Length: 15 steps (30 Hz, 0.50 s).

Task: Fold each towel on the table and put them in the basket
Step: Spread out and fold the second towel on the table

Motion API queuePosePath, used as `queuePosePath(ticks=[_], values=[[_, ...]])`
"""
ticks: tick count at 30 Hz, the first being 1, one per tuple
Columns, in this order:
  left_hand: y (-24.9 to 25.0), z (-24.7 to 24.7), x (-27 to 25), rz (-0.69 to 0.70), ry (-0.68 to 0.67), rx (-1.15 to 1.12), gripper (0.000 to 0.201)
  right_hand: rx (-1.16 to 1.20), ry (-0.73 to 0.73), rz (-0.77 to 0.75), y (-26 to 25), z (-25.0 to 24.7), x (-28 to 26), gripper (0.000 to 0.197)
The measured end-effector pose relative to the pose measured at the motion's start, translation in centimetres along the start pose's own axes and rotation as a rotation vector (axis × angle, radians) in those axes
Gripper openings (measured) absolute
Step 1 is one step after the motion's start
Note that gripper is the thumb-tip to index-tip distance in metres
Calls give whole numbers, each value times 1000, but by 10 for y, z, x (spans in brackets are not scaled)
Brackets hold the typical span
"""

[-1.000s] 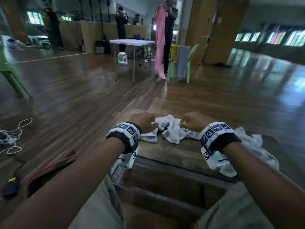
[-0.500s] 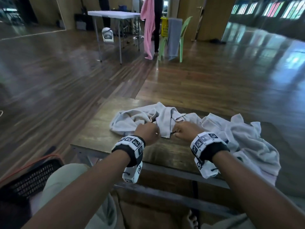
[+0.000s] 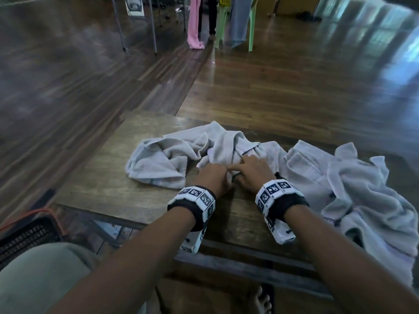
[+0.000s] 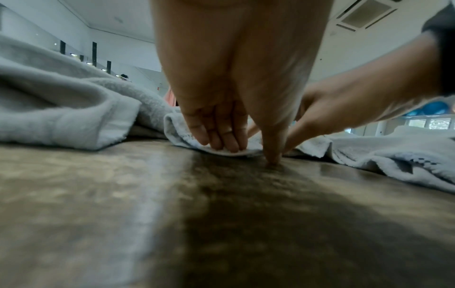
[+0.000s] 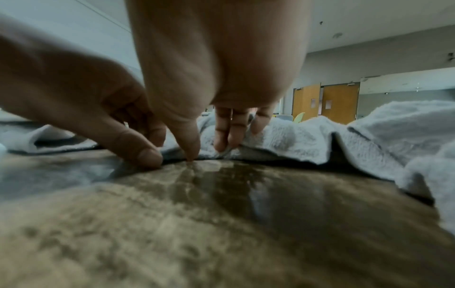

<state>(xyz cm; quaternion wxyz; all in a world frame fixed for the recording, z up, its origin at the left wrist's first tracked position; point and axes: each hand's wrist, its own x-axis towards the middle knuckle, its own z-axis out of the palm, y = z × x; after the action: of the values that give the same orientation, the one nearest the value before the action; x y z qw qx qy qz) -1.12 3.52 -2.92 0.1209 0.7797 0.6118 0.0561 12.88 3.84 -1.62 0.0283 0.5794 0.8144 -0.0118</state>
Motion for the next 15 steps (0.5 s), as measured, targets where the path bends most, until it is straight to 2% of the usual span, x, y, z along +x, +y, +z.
queuePosePath(ticks=[4, 7, 10, 15], values=[[0, 1, -1, -22, -8, -61, 30, 13, 77, 52, -2, 4, 2, 28], [-5, -6, -10, -34, -38, -63, 38, 32, 91, 56, -3, 0, -1, 21], [-10, -22, -26, 45, -22, -64, 44, 22, 90, 27, -7, -7, -9, 21], [-19, -56, -47, 140, 57, -190, 24, 122, 187, -41, -17, -22, -27, 20]])
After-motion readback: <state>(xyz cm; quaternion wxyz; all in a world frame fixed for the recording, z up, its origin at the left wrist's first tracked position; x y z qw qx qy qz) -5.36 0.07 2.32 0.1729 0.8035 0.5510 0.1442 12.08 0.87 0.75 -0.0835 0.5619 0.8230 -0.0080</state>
